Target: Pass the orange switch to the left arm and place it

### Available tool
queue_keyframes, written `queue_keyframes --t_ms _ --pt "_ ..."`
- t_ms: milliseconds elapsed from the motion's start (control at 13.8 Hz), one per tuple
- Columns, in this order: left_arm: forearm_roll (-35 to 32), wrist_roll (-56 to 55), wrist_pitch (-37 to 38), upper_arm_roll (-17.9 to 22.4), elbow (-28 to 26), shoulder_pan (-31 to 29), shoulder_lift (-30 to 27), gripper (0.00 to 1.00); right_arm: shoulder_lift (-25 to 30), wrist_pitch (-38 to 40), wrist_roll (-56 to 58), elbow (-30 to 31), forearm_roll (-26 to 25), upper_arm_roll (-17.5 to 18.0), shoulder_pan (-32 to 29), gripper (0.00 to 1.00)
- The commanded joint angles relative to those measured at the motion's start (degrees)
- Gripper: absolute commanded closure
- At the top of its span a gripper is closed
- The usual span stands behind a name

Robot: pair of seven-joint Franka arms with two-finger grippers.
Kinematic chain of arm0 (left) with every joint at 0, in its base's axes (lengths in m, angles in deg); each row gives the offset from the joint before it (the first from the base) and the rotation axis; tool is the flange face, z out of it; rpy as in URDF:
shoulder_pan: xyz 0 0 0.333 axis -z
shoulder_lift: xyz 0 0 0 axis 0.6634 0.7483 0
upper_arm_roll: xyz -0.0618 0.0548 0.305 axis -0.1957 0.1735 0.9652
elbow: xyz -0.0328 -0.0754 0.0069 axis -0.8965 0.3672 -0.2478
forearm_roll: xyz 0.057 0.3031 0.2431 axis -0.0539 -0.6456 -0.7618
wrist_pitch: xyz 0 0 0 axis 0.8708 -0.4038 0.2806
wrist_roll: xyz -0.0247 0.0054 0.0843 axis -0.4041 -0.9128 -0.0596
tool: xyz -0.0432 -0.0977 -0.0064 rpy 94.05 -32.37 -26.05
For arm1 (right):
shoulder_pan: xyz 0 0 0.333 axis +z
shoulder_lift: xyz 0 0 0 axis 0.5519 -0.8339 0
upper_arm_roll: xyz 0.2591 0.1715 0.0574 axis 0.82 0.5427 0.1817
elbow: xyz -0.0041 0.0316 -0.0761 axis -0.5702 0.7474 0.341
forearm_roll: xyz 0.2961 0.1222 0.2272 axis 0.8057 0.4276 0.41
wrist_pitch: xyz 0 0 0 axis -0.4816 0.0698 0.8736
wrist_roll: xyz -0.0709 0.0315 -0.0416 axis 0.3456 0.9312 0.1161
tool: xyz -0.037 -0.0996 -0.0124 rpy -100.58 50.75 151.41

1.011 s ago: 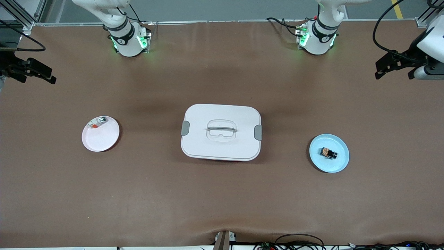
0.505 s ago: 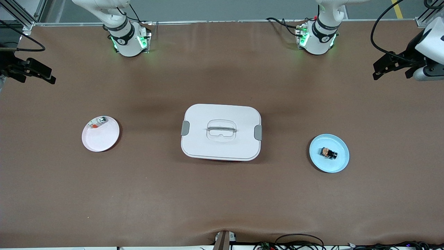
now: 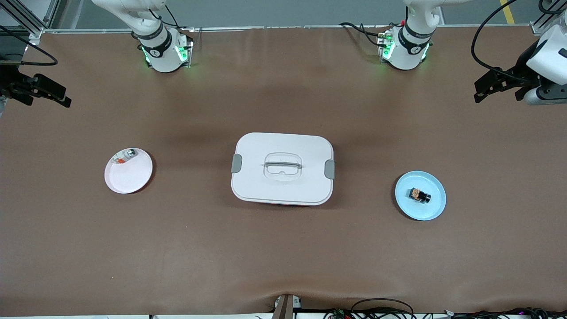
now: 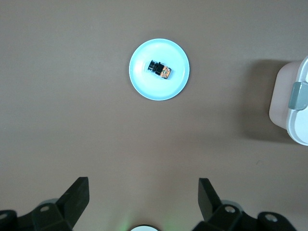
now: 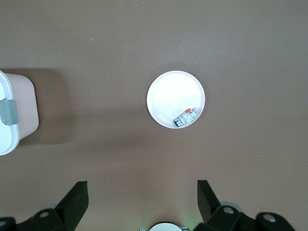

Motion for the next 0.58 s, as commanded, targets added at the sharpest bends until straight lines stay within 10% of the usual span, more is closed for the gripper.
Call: queue_keyframes --t_ms 0,505 --pt "0.7 -0.4 0.5 -0.7 0.8 0.0 0.1 0.0 0.0 0.5 0.9 -0.8 -0.8 0.9 -1.1 0.0" --pt "0.2 0.0 0.6 -0.9 2.9 -0.4 0.8 0.0 0.0 0.3 0.7 -0.8 -0.8 0.9 -1.1 0.0"
